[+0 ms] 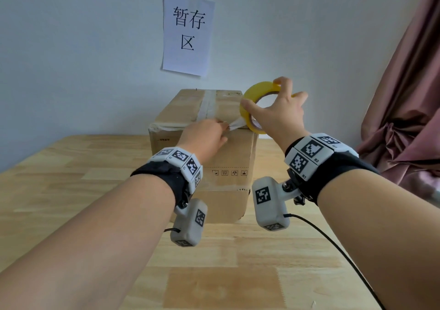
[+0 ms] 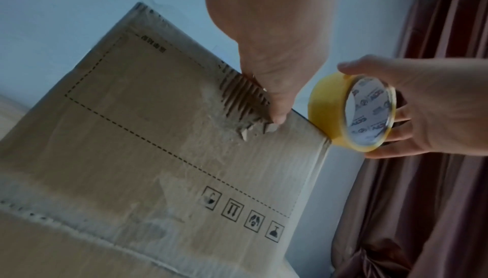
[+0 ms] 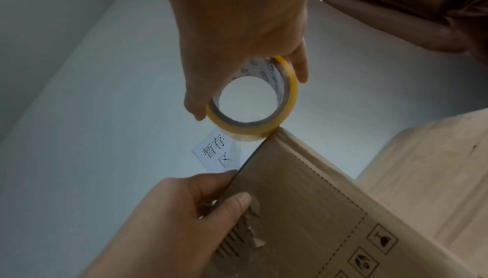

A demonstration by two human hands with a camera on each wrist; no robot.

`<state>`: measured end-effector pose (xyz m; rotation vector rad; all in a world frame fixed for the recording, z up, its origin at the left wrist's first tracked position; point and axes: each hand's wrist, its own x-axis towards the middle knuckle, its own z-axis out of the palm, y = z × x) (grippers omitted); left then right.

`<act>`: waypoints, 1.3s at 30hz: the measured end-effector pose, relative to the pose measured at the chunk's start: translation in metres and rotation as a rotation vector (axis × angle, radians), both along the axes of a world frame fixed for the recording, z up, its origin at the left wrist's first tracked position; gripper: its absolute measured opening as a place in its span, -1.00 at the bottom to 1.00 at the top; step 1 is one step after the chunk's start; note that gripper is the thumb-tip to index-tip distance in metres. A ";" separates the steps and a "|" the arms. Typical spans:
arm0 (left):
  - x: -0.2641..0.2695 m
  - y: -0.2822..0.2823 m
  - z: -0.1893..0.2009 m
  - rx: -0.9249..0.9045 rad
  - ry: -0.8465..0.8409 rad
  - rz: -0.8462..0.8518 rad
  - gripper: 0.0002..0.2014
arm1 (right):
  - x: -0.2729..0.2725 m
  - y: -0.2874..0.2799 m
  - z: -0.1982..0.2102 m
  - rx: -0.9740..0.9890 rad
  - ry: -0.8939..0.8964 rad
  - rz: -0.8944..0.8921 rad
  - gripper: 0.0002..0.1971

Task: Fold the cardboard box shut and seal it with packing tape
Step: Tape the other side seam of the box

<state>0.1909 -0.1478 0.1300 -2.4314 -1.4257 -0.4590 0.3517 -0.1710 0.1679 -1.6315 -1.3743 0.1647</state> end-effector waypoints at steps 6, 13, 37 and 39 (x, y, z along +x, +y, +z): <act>-0.008 0.001 -0.005 0.012 -0.066 0.005 -0.69 | -0.012 0.002 0.001 -0.081 0.148 0.017 -0.04; -0.006 0.004 0.005 -0.021 0.078 0.037 -0.59 | -0.018 0.002 0.011 -0.053 0.037 0.045 -0.07; 0.024 -0.006 0.020 -0.097 0.303 0.084 -0.35 | 0.012 -0.004 -0.005 -0.102 -0.089 -0.094 -0.09; 0.024 -0.007 0.015 -0.081 0.268 0.102 -0.35 | 0.016 -0.004 -0.008 -0.118 -0.039 -0.098 -0.09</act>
